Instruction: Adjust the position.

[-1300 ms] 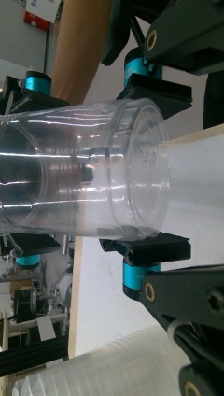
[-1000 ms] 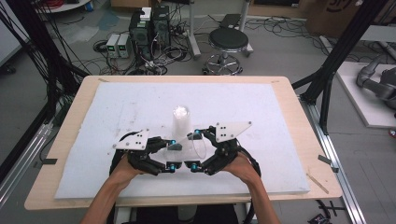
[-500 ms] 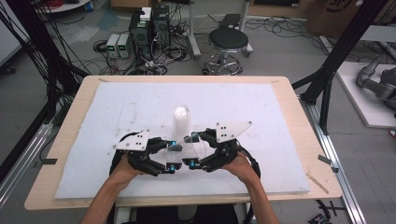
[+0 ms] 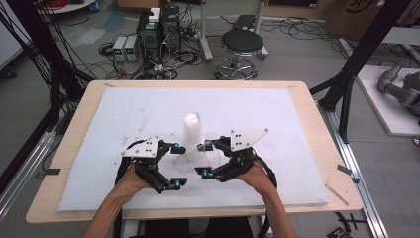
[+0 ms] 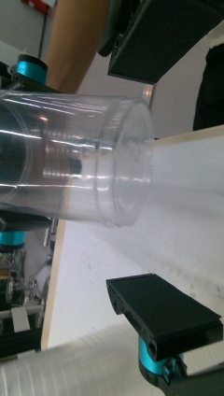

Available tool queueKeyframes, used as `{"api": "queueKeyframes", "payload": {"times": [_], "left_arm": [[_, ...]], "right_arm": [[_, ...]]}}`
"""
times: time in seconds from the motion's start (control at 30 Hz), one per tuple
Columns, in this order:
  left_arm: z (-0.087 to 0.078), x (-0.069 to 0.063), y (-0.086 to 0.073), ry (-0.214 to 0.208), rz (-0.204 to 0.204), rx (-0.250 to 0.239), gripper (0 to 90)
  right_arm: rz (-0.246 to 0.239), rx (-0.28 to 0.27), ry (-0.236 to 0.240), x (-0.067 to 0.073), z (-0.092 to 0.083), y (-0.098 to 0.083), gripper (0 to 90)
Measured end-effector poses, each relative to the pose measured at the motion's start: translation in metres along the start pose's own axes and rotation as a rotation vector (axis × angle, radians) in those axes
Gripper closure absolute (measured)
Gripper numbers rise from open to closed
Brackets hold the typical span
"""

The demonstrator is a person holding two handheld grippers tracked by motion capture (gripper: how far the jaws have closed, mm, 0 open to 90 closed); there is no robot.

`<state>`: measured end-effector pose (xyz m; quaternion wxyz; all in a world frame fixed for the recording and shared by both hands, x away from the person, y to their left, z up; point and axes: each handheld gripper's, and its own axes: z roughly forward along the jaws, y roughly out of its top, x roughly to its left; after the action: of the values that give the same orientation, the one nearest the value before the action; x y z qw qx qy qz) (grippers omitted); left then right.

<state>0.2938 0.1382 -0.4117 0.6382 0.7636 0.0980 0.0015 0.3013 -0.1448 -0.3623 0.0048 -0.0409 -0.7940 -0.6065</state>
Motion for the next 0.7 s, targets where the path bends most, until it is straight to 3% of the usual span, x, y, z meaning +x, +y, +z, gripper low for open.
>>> {"api": "queueKeyframes", "payload": {"times": [0.13,0.3,0.47,0.53,0.7], "left_arm": [[-0.014,0.002,-0.007,0.095,0.0,0.01,1.8],[-0.036,0.008,-0.023,0.263,-0.014,0.04,1.8],[-0.053,0.014,-0.037,0.389,-0.046,0.045,1.8],[-0.059,0.016,-0.043,0.431,-0.053,0.052,1.8],[-0.068,0.019,-0.053,0.533,-0.052,0.052,1.8]], "right_arm": [[0.005,0.028,-0.031,-0.001,-0.006,0.0,32.5],[0.037,0.084,-0.093,-0.006,-0.015,-0.001,32.6],[0.066,0.146,-0.149,-0.012,-0.024,0.002,32.7],[0.098,0.188,-0.172,-0.014,-0.027,0.003,32.8],[0.148,0.261,-0.266,-0.026,-0.036,0.005,33.3]]}}
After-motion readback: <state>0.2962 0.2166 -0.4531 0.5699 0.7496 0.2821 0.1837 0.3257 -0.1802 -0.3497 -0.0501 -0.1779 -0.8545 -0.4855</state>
